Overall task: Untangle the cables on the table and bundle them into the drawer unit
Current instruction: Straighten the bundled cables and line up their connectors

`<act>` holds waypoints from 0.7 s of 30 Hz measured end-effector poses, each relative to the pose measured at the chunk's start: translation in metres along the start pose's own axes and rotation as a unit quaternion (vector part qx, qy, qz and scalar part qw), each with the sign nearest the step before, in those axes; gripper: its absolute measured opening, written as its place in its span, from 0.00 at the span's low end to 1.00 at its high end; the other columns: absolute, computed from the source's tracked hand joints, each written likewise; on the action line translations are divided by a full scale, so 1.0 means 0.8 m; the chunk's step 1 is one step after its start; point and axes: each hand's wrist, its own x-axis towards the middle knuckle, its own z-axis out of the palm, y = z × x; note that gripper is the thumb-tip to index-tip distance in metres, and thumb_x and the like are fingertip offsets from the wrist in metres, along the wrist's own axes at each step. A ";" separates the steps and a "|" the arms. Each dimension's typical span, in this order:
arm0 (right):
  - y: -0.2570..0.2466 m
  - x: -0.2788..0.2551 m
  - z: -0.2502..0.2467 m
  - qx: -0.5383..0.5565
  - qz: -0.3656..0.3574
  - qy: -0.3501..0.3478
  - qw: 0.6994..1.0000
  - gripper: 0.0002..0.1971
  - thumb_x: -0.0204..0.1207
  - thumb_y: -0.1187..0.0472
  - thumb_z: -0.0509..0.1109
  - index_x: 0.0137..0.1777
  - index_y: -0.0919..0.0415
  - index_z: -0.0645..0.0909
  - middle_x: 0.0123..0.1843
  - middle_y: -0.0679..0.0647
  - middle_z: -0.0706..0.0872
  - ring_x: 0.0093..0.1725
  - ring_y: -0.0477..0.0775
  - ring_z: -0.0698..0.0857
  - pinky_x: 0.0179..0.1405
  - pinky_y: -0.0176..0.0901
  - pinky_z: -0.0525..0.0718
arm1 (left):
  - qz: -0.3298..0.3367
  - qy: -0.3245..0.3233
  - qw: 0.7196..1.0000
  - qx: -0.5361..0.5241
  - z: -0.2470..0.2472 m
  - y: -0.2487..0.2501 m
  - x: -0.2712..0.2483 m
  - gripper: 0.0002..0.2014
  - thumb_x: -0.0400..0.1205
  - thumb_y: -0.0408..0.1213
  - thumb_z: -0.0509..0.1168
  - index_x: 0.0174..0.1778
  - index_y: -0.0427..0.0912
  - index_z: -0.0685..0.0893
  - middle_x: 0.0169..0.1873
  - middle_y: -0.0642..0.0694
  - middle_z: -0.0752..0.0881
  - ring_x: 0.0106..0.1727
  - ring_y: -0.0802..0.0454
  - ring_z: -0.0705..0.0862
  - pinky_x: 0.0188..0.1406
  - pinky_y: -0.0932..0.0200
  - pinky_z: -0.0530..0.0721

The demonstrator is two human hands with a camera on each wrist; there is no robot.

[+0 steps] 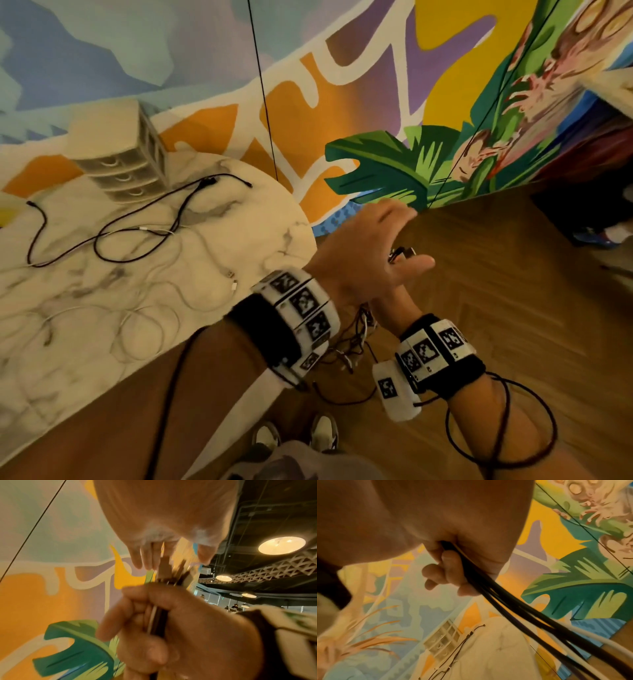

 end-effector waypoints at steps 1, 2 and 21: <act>0.002 0.002 0.005 -0.070 0.020 -0.015 0.997 0.13 0.83 0.70 0.60 0.60 0.81 0.75 0.56 0.80 0.80 0.51 0.71 0.80 0.48 0.51 0.82 | -0.020 -0.034 0.999 -0.008 0.007 -0.003 0.001 0.25 0.79 0.53 0.66 0.66 0.40 0.77 0.62 0.45 0.79 0.62 0.52 0.77 0.60 0.55 0.79; 0.010 0.002 0.020 -0.151 0.051 -0.006 0.987 0.15 0.82 0.68 0.62 0.67 0.72 0.74 0.64 0.72 0.80 0.61 0.66 0.80 0.59 0.40 0.80 | -0.025 -0.040 0.999 -0.012 0.015 -0.006 -0.003 0.23 0.79 0.52 0.66 0.63 0.40 0.79 0.59 0.45 0.80 0.57 0.52 0.80 0.56 0.54 0.81; 0.022 -0.008 0.054 -0.097 0.018 0.019 0.995 0.11 0.79 0.78 0.59 0.52 0.66 0.78 0.51 0.64 0.81 0.51 0.59 0.76 0.53 0.51 0.78 | -0.066 0.070 0.971 0.220 0.041 -0.052 -0.060 0.26 0.79 0.65 0.51 0.40 0.45 0.80 0.37 0.48 0.83 0.37 0.50 0.82 0.32 0.58 0.74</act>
